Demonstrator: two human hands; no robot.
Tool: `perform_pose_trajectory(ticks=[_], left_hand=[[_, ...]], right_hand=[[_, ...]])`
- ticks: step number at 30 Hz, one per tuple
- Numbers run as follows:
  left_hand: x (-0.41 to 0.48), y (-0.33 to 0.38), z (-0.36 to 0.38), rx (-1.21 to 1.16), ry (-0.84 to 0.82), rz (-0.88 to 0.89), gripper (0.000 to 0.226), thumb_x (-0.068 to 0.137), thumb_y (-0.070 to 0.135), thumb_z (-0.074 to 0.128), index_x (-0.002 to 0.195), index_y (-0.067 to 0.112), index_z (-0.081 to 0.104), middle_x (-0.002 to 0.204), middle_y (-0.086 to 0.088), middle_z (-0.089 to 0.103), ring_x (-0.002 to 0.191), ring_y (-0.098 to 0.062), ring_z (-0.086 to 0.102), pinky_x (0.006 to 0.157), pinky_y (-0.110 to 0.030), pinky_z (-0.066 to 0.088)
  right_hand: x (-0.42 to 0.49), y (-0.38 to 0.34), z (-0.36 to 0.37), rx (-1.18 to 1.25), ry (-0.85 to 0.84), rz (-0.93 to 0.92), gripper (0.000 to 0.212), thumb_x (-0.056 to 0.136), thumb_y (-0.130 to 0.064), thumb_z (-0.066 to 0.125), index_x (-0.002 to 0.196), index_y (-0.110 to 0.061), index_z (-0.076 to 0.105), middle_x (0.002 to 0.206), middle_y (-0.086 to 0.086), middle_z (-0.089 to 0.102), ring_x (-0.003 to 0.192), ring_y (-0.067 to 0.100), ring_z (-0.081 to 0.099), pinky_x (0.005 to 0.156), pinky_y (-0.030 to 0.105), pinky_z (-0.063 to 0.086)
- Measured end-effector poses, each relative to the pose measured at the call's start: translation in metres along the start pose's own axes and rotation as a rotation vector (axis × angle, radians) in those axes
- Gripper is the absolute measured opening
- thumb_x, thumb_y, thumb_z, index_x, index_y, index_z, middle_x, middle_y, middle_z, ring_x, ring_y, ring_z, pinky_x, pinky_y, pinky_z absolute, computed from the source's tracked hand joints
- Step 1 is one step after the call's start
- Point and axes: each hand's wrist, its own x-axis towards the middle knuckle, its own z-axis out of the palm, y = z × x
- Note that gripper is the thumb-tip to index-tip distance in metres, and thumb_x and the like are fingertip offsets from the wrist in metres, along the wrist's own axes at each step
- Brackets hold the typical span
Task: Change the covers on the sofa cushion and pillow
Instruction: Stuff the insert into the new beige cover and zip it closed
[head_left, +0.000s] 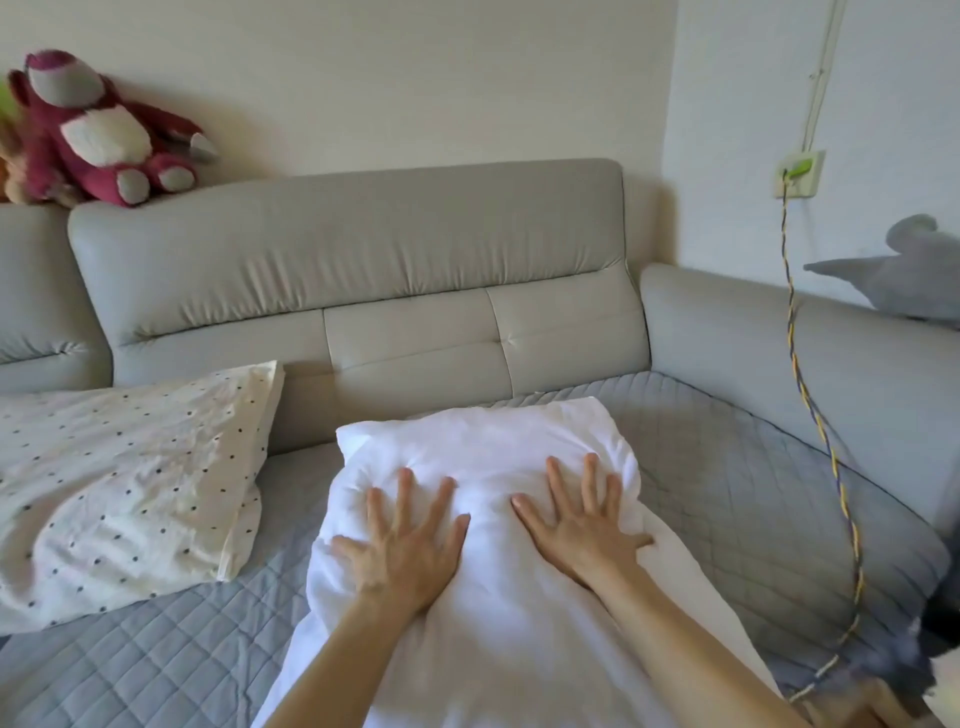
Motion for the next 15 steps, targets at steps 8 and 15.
perform_pose_trajectory(ticks=[8,15], left_hand=[[0.036,0.002,-0.028,-0.081,-0.151,0.060,0.058,0.082,0.080,0.011,0.131,0.059,0.033,0.137,0.009,0.055,0.124,-0.028,0.052,0.100,-0.054,0.029],[-0.004,-0.026,-0.048,-0.125,-0.071,0.265,0.049,0.087,0.072,0.008,0.123,0.059,0.040,0.120,0.022,0.058,0.113,-0.015,0.058,0.094,-0.044,0.041]], right_hand=[[0.016,0.001,-0.019,0.050,-0.036,0.031,0.099,0.061,-0.101,0.008,0.144,-0.054,0.033,0.159,-0.006,0.028,0.143,0.034,0.028,0.113,0.055,0.026],[-0.012,0.026,-0.079,0.299,0.072,0.014,0.077,0.069,-0.095,0.033,0.092,-0.035,0.075,0.105,-0.004,0.069,0.106,0.022,0.062,0.098,0.041,0.045]])
